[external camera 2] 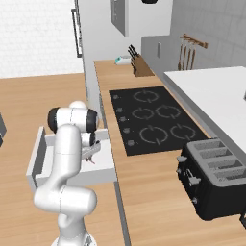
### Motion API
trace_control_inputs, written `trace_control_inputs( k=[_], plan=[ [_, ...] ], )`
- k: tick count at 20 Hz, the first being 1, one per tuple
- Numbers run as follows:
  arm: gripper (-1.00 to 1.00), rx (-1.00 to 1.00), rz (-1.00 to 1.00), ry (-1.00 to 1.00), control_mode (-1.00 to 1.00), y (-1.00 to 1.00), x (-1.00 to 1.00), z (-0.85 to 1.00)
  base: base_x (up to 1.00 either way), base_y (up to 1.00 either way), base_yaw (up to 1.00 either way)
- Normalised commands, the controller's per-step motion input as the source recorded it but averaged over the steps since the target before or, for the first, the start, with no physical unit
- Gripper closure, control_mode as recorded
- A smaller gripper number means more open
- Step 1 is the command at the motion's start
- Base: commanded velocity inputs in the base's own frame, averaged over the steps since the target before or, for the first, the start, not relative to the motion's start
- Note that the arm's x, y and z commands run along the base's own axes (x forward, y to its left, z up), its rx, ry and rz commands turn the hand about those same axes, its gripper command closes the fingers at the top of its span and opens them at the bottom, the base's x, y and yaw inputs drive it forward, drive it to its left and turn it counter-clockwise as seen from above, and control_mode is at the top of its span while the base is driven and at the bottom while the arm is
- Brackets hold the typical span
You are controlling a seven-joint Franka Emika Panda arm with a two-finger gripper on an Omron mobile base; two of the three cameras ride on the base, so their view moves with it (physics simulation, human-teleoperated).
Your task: Take a straw from the drawer in front and place it inside the glass cup on the dining counter.
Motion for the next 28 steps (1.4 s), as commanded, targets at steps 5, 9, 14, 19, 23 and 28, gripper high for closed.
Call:
trace_control_inputs(
  k=[5, 9, 14, 19, 23, 28],
  plan=[
    [1.0, 0.0, 0.0, -0.11, -1.0, 0.08, -0.41, 0.7, 0.0, 0.0, 0.0],
    [1.0, 0.01, 0.0, -0.16, -1.0, 0.05, -0.01, 1.0, 0.0, 0.0, 0.0],
    [1.0, 0.03, -0.01, -0.07, -1.0, 0.06, 0.05, 1.0, 0.0, 0.0, 0.0],
    [1.0, 0.04, -0.05, 0.0, -1.0, 0.01, 0.0, 1.0, 0.0, 0.0, 0.0],
    [1.0, 0.02, -0.06, 0.0, -1.0, 0.0, -0.04, 1.0, 0.0, 0.0, 0.0],
    [1.0, 0.0, -0.09, 0.0, -1.0, -0.02, -0.38, 1.0, 0.0, 0.0, 0.0]
  ],
)
